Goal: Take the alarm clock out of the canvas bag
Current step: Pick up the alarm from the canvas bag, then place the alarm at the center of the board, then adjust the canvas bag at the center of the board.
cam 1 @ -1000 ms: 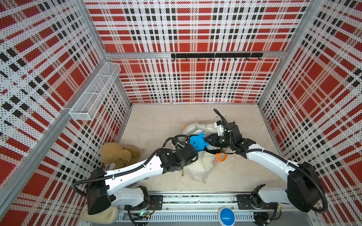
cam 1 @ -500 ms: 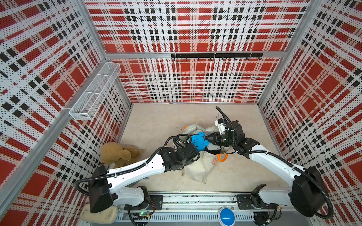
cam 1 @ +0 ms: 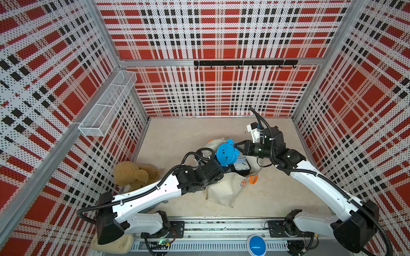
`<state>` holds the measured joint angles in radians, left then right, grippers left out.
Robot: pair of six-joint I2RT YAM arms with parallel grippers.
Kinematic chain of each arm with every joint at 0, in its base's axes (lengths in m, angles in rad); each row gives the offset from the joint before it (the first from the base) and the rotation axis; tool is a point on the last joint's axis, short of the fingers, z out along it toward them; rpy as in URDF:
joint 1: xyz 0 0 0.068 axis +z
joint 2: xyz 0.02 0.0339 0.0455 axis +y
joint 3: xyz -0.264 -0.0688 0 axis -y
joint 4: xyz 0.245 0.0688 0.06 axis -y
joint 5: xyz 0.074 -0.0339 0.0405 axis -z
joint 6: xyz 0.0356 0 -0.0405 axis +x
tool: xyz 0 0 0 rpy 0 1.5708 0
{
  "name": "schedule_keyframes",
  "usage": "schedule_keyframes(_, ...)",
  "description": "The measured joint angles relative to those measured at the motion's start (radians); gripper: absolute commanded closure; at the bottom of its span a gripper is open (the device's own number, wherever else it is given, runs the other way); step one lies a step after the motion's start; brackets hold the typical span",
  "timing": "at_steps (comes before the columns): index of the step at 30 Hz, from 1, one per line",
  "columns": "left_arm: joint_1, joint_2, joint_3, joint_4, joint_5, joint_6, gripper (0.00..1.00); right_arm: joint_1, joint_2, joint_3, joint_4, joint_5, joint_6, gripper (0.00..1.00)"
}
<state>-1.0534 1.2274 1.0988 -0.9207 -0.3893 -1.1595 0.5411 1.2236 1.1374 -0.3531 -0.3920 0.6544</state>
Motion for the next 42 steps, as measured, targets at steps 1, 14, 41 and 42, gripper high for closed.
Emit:
schedule_keyframes(1, 0.004, -0.002, 0.007, -0.006, 0.000, 0.015, 1.00, 0.000, 0.000, 0.030, -0.014, 0.000, -0.002, 0.95)
schedule_keyframes(14, 0.144, -0.088, 0.009, -0.022, 0.075, 0.160, 1.00, -0.237, -0.003, 0.370, -0.233, 0.053, -0.058, 0.97)
schedule_keyframes(41, 0.708, 0.311, 0.414, 0.030, 0.364, 0.606, 0.49, -0.695, 0.260, 0.091, -0.146, -0.073, -0.091, 1.00)
schedule_keyframes(42, 0.708, 0.303, 0.414, 0.035, 0.364, 0.603, 0.46, -0.710, 0.283, 0.091, -0.135, -0.085, -0.098, 1.00)
